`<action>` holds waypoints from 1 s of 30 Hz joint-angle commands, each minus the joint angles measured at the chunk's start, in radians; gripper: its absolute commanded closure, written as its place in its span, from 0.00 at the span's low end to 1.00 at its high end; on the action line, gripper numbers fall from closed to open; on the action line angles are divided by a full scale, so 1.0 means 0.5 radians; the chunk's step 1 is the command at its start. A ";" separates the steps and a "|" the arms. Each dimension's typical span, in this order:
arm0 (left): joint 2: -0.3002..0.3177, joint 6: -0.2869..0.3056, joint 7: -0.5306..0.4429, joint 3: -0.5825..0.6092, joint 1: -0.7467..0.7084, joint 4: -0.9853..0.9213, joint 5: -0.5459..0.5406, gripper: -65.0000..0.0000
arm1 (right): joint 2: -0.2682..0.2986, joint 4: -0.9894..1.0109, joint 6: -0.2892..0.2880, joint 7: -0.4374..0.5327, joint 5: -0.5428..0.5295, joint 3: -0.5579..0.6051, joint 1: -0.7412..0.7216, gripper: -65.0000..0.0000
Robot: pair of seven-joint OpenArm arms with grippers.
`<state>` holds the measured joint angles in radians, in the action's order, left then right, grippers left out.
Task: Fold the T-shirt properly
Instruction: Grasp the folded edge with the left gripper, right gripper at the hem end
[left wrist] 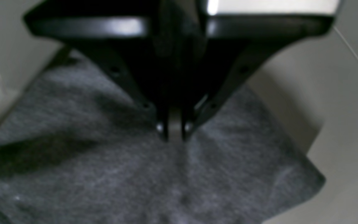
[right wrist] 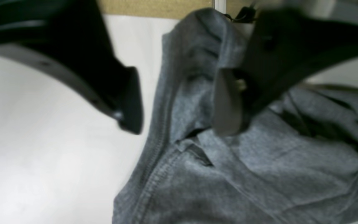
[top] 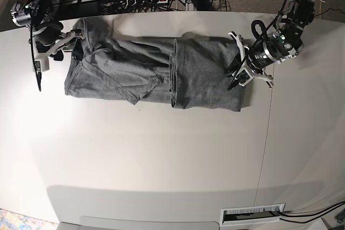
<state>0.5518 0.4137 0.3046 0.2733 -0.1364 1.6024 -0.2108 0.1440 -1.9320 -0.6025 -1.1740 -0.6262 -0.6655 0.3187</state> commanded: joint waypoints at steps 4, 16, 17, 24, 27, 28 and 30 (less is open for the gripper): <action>0.043 -0.011 0.322 0.011 -0.050 -0.059 0.152 1.00 | 0.021 -0.034 -0.006 0.137 -0.019 -0.007 -0.005 0.34; 0.043 -0.005 0.313 0.011 -0.060 -0.059 0.152 1.00 | 0.021 0.125 0.086 0.314 0.047 -0.008 -0.078 0.34; 0.043 -0.005 0.314 0.011 -0.061 -0.059 0.152 1.00 | 0.021 0.170 0.085 0.312 0.005 -0.008 -0.095 0.34; 0.043 -0.005 0.298 0.011 -0.066 -0.059 0.152 1.00 | 0.021 0.474 0.084 0.211 -0.163 -0.008 -0.215 0.34; 0.043 -0.005 0.293 0.011 -0.065 -0.059 0.152 1.00 | 0.021 0.520 0.084 0.179 -0.167 -0.008 -0.221 0.34; 0.043 -0.005 0.292 0.011 -0.065 -0.059 0.152 1.00 | 0.021 0.524 0.083 0.177 -0.168 -0.008 -0.222 0.34; 0.043 -0.005 0.284 0.011 -0.066 -0.059 0.152 1.00 | 0.021 0.529 0.084 0.179 -0.169 -0.008 -0.223 0.34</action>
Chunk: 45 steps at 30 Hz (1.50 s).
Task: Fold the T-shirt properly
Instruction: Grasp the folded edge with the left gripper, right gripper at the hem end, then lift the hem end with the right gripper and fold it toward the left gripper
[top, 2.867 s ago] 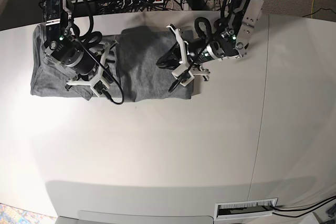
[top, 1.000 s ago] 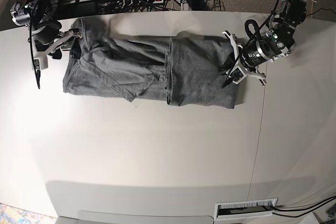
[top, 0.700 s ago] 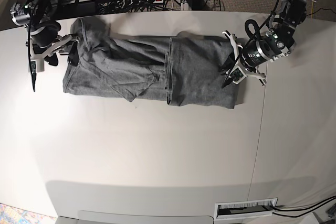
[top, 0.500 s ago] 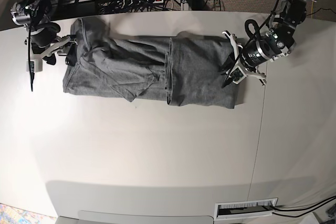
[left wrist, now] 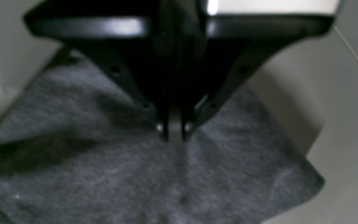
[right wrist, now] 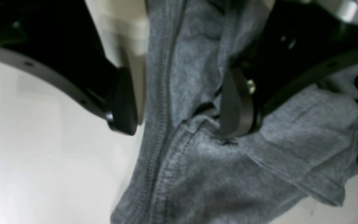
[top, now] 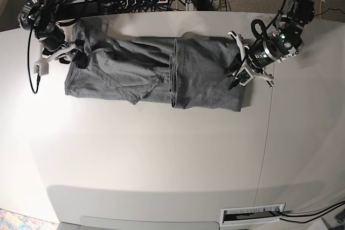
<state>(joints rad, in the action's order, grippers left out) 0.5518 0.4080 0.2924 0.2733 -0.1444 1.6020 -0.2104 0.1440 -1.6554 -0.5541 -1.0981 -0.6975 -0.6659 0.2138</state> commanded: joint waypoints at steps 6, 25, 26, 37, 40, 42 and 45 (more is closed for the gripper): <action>0.043 0.007 0.303 0.011 -0.049 -0.058 0.151 1.00 | 0.016 -0.023 -0.014 -0.030 -0.081 -0.005 -0.012 0.34; 0.043 0.008 0.300 0.011 -0.049 -0.058 0.150 1.00 | -0.069 -0.023 -0.014 -0.092 -0.243 -0.005 -0.029 0.34; 0.043 0.008 0.289 0.011 -0.049 -0.058 0.151 1.00 | -0.073 -0.023 -0.014 -0.098 -0.257 -0.005 -0.030 0.34; 0.043 0.011 0.252 0.011 -0.050 -0.059 0.150 1.00 | -0.164 -0.023 -0.018 -0.153 -0.302 0.054 -0.029 0.34; 0.043 0.021 0.250 0.011 -0.049 -0.059 0.151 1.00 | -0.177 -0.023 -0.018 -0.168 -0.294 0.096 -0.028 0.34; 0.043 0.021 0.251 0.011 -0.049 -0.059 0.151 1.00 | -0.177 -0.023 -0.018 -0.204 -0.293 0.136 -0.027 0.34; 0.043 0.021 0.251 0.011 -0.049 -0.059 0.151 1.00 | -0.177 -0.023 -0.015 -0.214 -0.238 0.188 -0.028 0.34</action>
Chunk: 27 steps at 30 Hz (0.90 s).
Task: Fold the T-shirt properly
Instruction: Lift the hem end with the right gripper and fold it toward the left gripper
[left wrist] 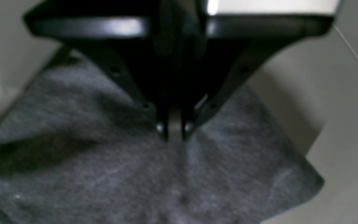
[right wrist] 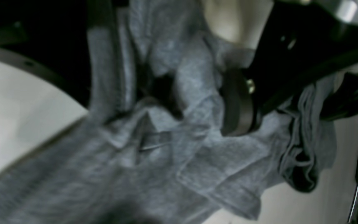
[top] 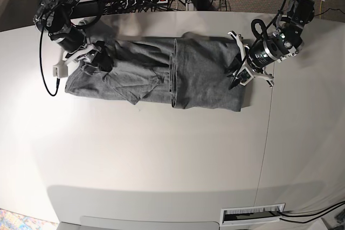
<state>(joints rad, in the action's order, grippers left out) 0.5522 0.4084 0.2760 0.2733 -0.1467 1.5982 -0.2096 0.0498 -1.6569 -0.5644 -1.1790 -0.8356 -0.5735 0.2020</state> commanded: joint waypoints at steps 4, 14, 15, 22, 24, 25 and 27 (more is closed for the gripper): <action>0.043 0.021 0.285 0.011 -0.044 -0.051 0.150 1.00 | 0.011 -0.020 0.006 -0.070 0.050 0.034 -0.005 0.44; 0.043 0.027 0.285 0.011 -0.044 -0.051 0.058 1.00 | 0.012 -0.023 0.005 -0.111 -0.073 0.034 -0.007 1.00; 0.042 0.061 0.285 0.011 -0.044 -0.051 0.018 1.00 | 0.012 -0.027 0.004 -0.111 -0.146 0.034 -0.011 1.00; 0.004 0.219 0.299 0.011 -0.045 -0.051 -0.060 1.00 | 0.011 -0.320 -0.002 -0.207 -0.279 0.035 -0.101 1.00; -0.020 0.220 0.306 0.011 -0.045 -0.051 -0.060 1.00 | 0.011 -0.465 -0.040 -0.207 -0.279 0.035 -0.104 1.00; -0.031 0.230 0.305 0.011 -0.045 -0.051 -0.060 1.00 | 0.011 -0.523 -0.053 -0.205 -0.281 0.037 -0.098 1.00; -0.048 0.234 0.305 0.011 -0.045 -0.051 -0.060 1.00 | 0.011 -0.619 -0.060 -0.202 -0.290 0.043 -0.083 1.00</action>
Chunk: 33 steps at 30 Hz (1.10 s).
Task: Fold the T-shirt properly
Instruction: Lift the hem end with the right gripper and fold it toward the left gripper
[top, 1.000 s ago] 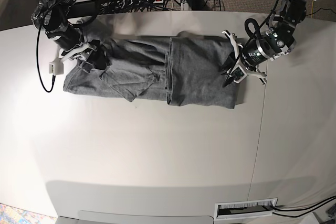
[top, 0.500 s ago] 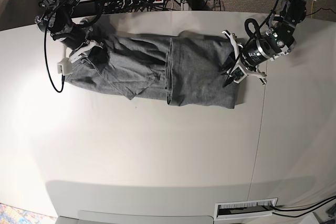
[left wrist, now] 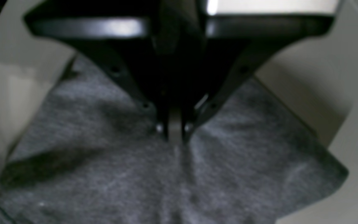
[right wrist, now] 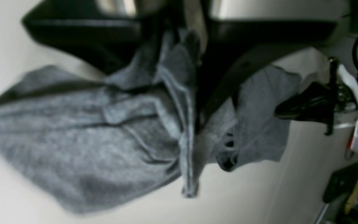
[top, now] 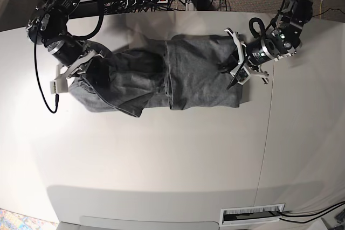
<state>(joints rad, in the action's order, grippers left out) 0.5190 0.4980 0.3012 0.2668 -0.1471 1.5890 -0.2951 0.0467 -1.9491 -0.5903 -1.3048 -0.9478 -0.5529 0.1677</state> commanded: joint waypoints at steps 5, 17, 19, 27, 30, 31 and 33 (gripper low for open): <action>-0.005 0.054 0.256 0.024 -0.044 -0.033 0.111 1.00 | 0.017 -0.134 -0.063 0.072 -0.199 0.119 0.035 1.00; -0.144 0.159 0.304 0.024 -0.044 -0.033 0.110 1.00 | -0.218 -0.134 -0.092 0.219 0.059 0.804 -0.067 1.00; -0.144 0.158 0.305 0.024 -0.044 -0.033 0.111 1.00 | -0.262 -0.134 -0.092 0.249 0.150 0.891 -0.075 1.00; -0.144 0.158 0.302 0.024 -0.043 -0.031 0.110 1.00 | -0.310 -0.099 -0.092 0.366 0.491 1.219 -0.073 1.00; -0.144 0.158 0.301 0.024 -0.043 -0.027 0.110 1.00 | -0.310 -0.020 -0.092 0.415 0.541 1.311 -0.073 1.00; -0.144 0.158 0.301 0.024 -0.043 -0.027 0.111 1.00 | -0.310 0.007 -0.092 0.435 0.553 1.331 -0.074 1.00; -0.144 0.158 0.301 0.024 -0.043 -0.027 0.110 1.00 | -0.310 0.058 -0.091 0.484 0.551 1.353 -0.074 1.00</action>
<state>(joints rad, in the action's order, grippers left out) 0.4374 0.5671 0.3359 0.2687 -0.1520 1.5875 -0.3016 -0.1024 -1.9049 -0.6289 -1.0943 -0.6422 0.1196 0.1417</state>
